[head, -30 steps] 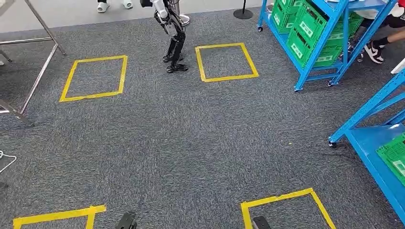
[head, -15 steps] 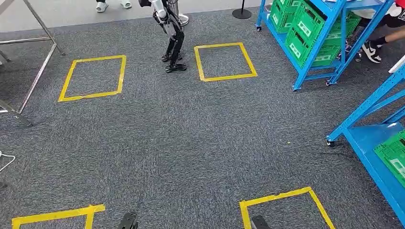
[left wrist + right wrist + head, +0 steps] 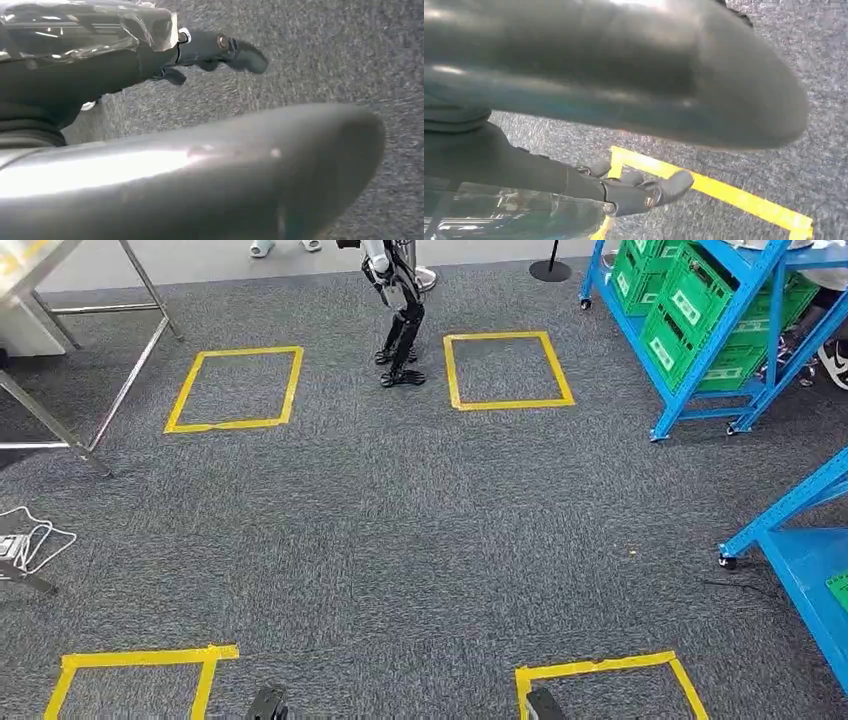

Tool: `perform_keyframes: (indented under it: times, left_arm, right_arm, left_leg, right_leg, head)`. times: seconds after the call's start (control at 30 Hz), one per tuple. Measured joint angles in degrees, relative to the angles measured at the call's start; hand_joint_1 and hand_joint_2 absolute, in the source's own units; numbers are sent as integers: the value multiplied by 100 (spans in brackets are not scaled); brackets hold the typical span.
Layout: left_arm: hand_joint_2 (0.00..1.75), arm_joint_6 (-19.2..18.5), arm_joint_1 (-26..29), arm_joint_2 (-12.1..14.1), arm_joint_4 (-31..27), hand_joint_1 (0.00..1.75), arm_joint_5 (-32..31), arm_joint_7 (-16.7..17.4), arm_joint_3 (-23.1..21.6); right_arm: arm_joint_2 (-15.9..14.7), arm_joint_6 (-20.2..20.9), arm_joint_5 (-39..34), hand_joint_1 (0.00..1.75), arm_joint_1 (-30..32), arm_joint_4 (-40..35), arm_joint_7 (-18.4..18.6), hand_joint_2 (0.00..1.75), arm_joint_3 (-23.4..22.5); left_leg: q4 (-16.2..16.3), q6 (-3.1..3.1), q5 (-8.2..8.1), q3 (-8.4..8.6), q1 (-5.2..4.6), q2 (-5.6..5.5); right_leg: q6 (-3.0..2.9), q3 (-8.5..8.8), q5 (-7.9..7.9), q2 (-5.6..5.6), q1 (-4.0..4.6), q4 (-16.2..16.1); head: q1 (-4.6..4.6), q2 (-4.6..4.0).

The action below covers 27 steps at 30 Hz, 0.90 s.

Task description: Take the parts from the cabinet and place them on the table.

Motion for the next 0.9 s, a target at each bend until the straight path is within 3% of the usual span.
perform_keyframes:
  times: [0.03, 0.07, 0.13, 0.17, 0.2, 0.23, 0.33, 0.37, 0.47, 0.5, 0.53, 0.57, 0.63, 0.67, 0.7, 0.73, 0.77, 0.83, 0.87, 0.9]
  left_arm:
    - [0, 0, 15, -2, 0, 0, 0, 0, 0]
    - [0, 0, 13, -7, 0, 0, -2, -2, -2]
    - [0, 2, 1, -9, -2, 0, -2, -13, 0]
    - [0, 2, 8, -9, 0, 0, -2, -13, 0]
    - [0, 2, 17, -9, 0, 0, -2, -13, 0]
    - [0, 2, 25, -7, 0, 0, -2, -13, 0]
    - [0, 26, 19, 9, 0, 0, -2, -13, 0]
    - [0, 35, 7, 33, 0, 0, -2, -13, 0]
    - [0, 50, 5, 46, 0, 0, -2, -13, 0]
    - [0, 50, 2, 57, 0, 0, -2, -13, 0]
    - [0, 50, 4, 48, -2, 0, -2, -9, 2]
    - [0, 50, -8, 41, -2, 0, -2, -9, 2]
    - [0, 48, -24, 22, -2, 0, 0, -4, 4]
    - [0, 48, -20, 11, -2, 0, 0, 0, 4]
    - [0, 48, -17, 11, -2, 0, 13, 9, 4]
    - [0, 48, -14, 9, -2, 0, 15, 9, 4]
    - [0, 48, -14, 4, -2, 0, 20, 11, 4]
    - [0, 50, -15, -9, -2, 0, 48, 13, 9]
    - [0, 52, -16, -7, -2, 0, 48, 13, 13]
    - [0, 52, -16, -7, -2, 0, 48, 13, 15]
  right_arm:
    - [2, 0, 0, 0, -5, -9, 0, 0, -2]
    - [2, 0, 0, 0, 1, -13, -2, 0, -2]
    - [0, 0, 0, 0, 25, -11, -2, 0, -2]
    - [2, 0, 0, 0, 35, -11, -2, 0, -2]
    - [2, 0, 0, 0, 39, -13, -2, 0, -2]
    - [2, 0, 0, 0, 40, -13, -2, 0, -2]
    - [20, 0, -15, 0, 28, -15, -2, 0, -2]
    - [44, 0, -15, 0, 28, -15, -2, 0, -2]
    - [65, -4, -22, 0, 45, -15, -2, 0, -2]
    - [76, -4, -35, 0, 39, -17, -2, 0, -2]
    - [65, -4, -37, 0, 46, -28, -2, 0, -2]
    - [44, -7, -44, 0, 35, -28, -7, 0, -2]
    - [39, -7, -53, 0, 39, -28, -9, 0, -2]
    - [35, -7, -55, 0, 54, -26, -7, 0, -2]
    - [35, -7, -55, 0, 69, -26, -7, 0, -2]
    - [33, -7, -55, 0, 74, -26, -7, 0, -2]
    - [26, -7, -55, 0, 70, -26, -7, 0, -2]
    - [17, -7, -57, 0, 51, -26, -7, 0, -2]
    - [26, -5, -57, 0, 35, -26, -7, 0, -2]
    - [28, -4, -59, 0, 37, -26, -9, 0, -2]
  left_leg:
    - [149, 6, -117, -57, -3, 228]
    - [469, 4, -339, -195, -9, 392]
    - [1473, 5, -845, -654, -9, 509]
    - [1889, 17, -994, -838, -10, 513]
    - [2027, 41, -994, -894, -15, 513]
    - [1849, 90, -864, -784, -36, 512]
    - [376, 291, -233, 56, -179, 545]
    - [199, 328, -327, 150, -218, 603]
    - [163, 363, -291, 124, -272, 598]
    - [53, 399, -245, 169, -272, 584]
    - [-98, 390, -157, 265, -189, 588]
    - [-164, 413, -127, 290, -205, 568]
    - [-163, 441, -107, 267, -208, 545]
    - [-161, 441, -107, 257, -212, 526]
    - [-154, 439, -107, 248, -212, 511]
    - [-152, 434, -108, 250, -211, 496]
    - [-141, 417, -114, 253, -205, 481]
    - [-45, 335, -164, 239, -186, 453]
    - [38, 271, -213, 196, -221, 448]
    - [77, 238, -242, 175, -218, 443]
  right_leg:
    - [-24, 2, 14, -26, 11, -2]
    - [-47, -6, 21, -47, 36, -2]
    - [-61, -35, 20, -124, 102, 0]
    - [-82, -52, 23, -162, 135, 1]
    - [-84, -60, 23, -179, 156, 2]
    - [-84, -61, 22, -192, 176, 2]
    - [-84, -28, 21, -199, 188, -1]
    - [-79, -32, 19, -202, 208, -1]
    - [-44, -50, 40, -242, 185, -35]
    - [-4, -20, 58, -255, 209, -79]
    - [-12, -48, 9, -258, 197, -16]
    - [-27, -166, -120, -220, 208, 201]
    - [-61, -609, -477, -184, 178, 1088]
    - [-46, -829, -603, -179, 165, 1511]
    - [-3, -951, -627, -179, 152, 1721]
    - [61, -925, -543, -179, 128, 1636]
    - [144, -776, -373, -179, 101, 1305]
    - [304, -216, 61, -180, 44, 182]
    - [257, -148, 59, -175, 62, -4]
    - [144, -128, 84, -147, 67, -7]
  head:
    - [-4, 0]
    - [-27, 0]
    - [-20, 0]
    - [-20, 0]
    - [-20, 0]
    - [-18, 0]
    - [-20, 0]
    - [-11, 0]
    - [-20, 0]
    - [-20, 0]
    - [-13, 0]
    - [-7, 0]
    - [2, 0]
    - [2, 0]
    - [4, 0]
    - [2, 0]
    - [2, 0]
    - [4, 0]
    - [15, 0]
    - [-2, 0]
